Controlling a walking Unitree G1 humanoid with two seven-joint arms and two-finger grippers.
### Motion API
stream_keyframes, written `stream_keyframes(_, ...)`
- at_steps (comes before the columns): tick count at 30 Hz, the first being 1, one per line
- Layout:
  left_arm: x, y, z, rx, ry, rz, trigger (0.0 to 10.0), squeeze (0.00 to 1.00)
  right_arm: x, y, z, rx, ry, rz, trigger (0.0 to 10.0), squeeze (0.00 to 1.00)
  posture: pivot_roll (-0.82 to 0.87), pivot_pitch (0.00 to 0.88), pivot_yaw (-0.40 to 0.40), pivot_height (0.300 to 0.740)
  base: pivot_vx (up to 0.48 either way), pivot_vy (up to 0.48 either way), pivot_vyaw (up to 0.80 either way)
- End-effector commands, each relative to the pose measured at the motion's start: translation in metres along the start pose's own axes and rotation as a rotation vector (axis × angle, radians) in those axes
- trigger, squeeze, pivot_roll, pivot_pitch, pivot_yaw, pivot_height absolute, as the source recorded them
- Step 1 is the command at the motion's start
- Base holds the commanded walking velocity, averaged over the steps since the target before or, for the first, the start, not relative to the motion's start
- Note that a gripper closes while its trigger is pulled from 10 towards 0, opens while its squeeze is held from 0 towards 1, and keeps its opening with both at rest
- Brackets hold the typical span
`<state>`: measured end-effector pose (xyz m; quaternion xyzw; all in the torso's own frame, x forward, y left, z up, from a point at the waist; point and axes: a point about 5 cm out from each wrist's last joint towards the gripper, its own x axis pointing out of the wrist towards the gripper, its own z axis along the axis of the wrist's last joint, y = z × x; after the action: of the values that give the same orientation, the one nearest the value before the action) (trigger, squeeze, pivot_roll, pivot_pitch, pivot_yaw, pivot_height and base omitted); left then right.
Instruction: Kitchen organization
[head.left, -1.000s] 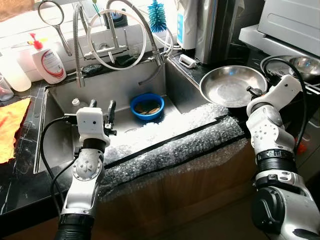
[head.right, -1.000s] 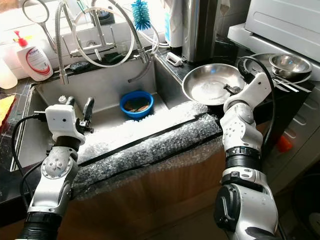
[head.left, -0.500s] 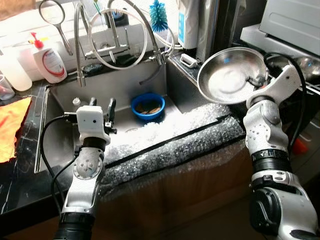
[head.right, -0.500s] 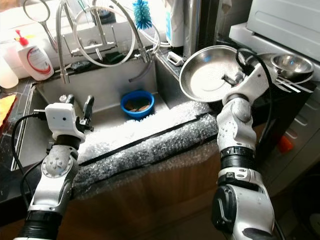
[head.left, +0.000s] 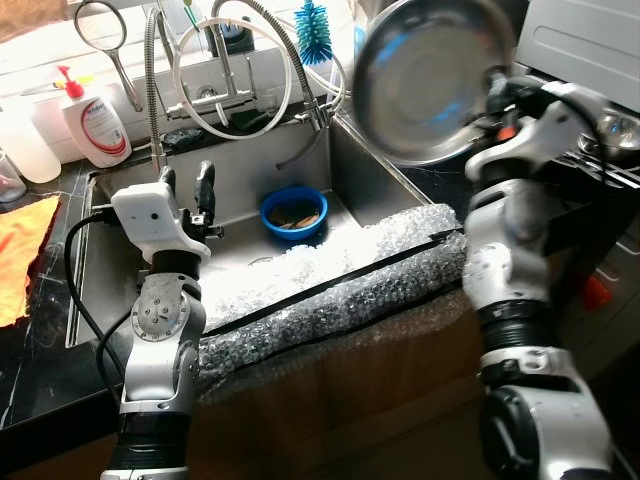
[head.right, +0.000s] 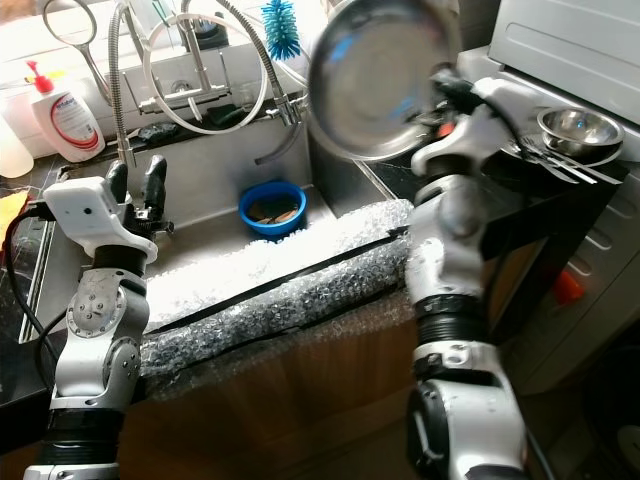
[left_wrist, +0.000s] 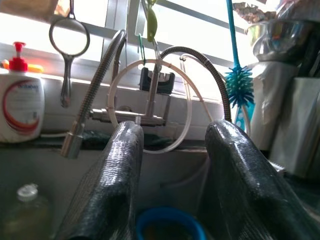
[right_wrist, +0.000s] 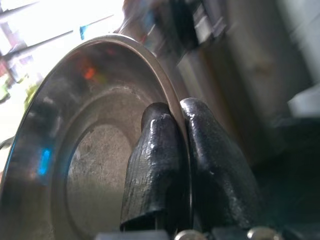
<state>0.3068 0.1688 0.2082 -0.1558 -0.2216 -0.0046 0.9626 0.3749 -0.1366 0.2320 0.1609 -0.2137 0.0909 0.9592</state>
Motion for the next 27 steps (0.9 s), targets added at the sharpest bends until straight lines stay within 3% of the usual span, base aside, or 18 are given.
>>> stream_keyframes(1,0.0,-0.002,0.005,-0.063,-0.004,-0.031,10.0,0.0,0.0,0.012,0.002,0.008,-0.014,0.056,10.0,0.0,-0.15,0.0,0.102,0.74,0.0,0.0,0.0)
stream_keyframes(6,-0.008,-0.017,-0.005,-0.13,0.069,-0.159,10.0,0.0,-0.009,0.023,-0.012,0.06,0.031,0.093,10.0,0.0,-0.16,0.0,0.109,0.74,0.0,0.0,0.0)
stream_keyframes(7,-0.012,-0.024,-0.008,-0.155,0.101,-0.209,10.0,0.3,-0.012,0.028,-0.016,0.074,0.047,0.113,10.0,0.0,-0.15,0.0,0.109,0.74,0.0,0.0,0.0)
stream_keyframes(8,-0.012,-0.026,-0.009,-0.158,0.11,-0.222,10.0,0.3,-0.013,0.029,-0.017,0.077,0.051,0.118,10.0,0.0,-0.15,0.0,0.109,0.74,0.0,0.0,0.0)
stream_keyframes(9,-0.013,-0.028,-0.01,-0.154,0.119,-0.235,10.0,1.0,-0.013,0.03,-0.018,0.08,0.055,0.123,10.0,0.0,-0.15,0.0,0.109,0.74,0.0,0.0,0.0)
stream_keyframes(15,-0.012,-0.028,-0.011,-0.167,0.126,-0.225,10.0,1.0,-0.016,0.042,-0.022,0.108,0.081,0.155,10.0,0.0,-0.16,0.0,0.111,0.74,0.0,0.0,0.0)
stream_keyframes(16,-0.012,-0.027,-0.01,-0.166,0.125,-0.222,10.0,0.06,-0.016,0.044,-0.023,0.111,0.086,0.165,10.0,0.0,-0.16,0.0,0.111,0.74,0.0,0.0,0.0)
stream_keyframes(17,-0.011,-0.027,-0.009,-0.161,0.121,-0.217,10.0,0.0,-0.017,0.046,-0.023,0.113,0.091,0.177,10.0,0.0,-0.16,0.0,0.111,0.74,0.0,0.0,0.0)
stream_keyframes(23,-0.01,-0.026,-0.008,-0.16,0.118,-0.211,10.0,0.0,-0.017,0.048,-0.024,0.12,0.099,0.185,10.0,0.0,-0.16,0.0,0.112,0.74,0.0,0.0,0.0)
stream_keyframes(27,-0.008,-0.019,-0.009,-0.15,0.109,-0.152,10.0,0.0,-0.018,0.052,-0.026,0.128,0.118,0.208,10.0,0.0,-0.16,0.0,0.112,0.74,0.0,0.0,0.0)
